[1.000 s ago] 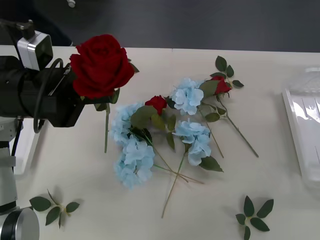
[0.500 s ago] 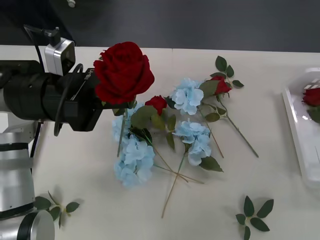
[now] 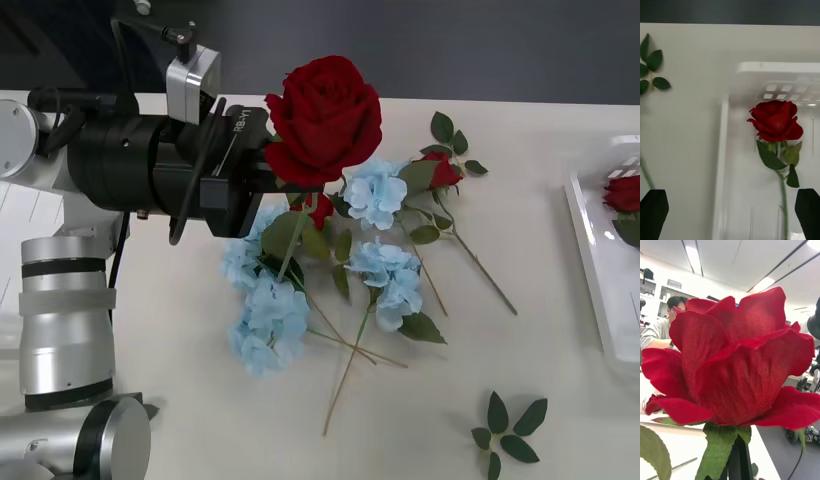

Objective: Put the red flowers into the right box and the blue flowers into the left box

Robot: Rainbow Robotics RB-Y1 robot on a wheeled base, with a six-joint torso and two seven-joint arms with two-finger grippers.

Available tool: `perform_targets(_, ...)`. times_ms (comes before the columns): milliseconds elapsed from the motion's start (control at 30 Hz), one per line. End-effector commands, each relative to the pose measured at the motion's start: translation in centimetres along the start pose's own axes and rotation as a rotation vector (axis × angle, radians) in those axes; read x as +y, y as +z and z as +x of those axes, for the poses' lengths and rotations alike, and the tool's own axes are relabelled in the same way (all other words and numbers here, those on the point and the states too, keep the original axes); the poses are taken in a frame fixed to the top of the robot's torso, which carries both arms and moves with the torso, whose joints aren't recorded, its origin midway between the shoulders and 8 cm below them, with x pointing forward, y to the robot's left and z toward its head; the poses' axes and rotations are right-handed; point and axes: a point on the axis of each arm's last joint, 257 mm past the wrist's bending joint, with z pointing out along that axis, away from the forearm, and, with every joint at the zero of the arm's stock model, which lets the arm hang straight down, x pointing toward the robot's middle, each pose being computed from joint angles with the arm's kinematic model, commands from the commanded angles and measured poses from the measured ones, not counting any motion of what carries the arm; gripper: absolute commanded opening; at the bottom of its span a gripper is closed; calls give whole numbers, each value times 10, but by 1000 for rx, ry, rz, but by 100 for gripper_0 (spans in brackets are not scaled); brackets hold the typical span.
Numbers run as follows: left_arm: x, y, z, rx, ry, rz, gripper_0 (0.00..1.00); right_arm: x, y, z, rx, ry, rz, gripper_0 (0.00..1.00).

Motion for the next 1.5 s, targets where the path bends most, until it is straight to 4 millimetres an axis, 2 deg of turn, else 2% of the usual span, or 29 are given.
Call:
perform_targets(33,-1,9,-12,-18,45,12,0,39,-33,-36,-53,-39,-102,100)
perform_targets(100,-1,10,-12,-18,44,15,0,60,-39,-44,-79,-85,-163,100)
perform_targets(133,-1,10,-12,-18,44,15,0,76,-41,-48,-103,-119,-212,100)
perform_targets(167,-1,10,-12,-18,44,15,0,94,-40,-50,-125,-151,-265,100)
perform_targets(267,-1,10,-12,-18,44,15,0,130,-33,-51,-186,-219,-350,100)
perform_targets(467,-1,10,-12,-18,44,15,0,199,-10,-31,-319,-354,-431,100)
perform_targets(600,-1,10,-12,-18,44,15,0,237,-5,-19,-385,-463,-468,100)
perform_targets(667,-1,10,-12,-18,44,15,0,264,-4,-11,-421,-519,-505,100)
perform_targets(800,-1,10,-12,-18,44,15,0,304,-3,2,-484,-562,-548,100)
perform_targets(1000,-1,10,-12,-18,44,15,0,353,4,18,-564,-579,-588,100)
perform_targets(1133,-1,10,-12,-18,44,15,0,388,17,44,-555,-553,-640,100)
perform_targets(1300,-1,10,-12,-18,44,15,0,423,28,61,-560,-527,-686,100)
perform_targets(1400,-1,10,-12,-18,44,15,0,446,29,65,-574,-519,-718,100)
perform_targets(1500,-1,10,-12,-18,44,15,0,462,25,60,-610,-504,-730,100)
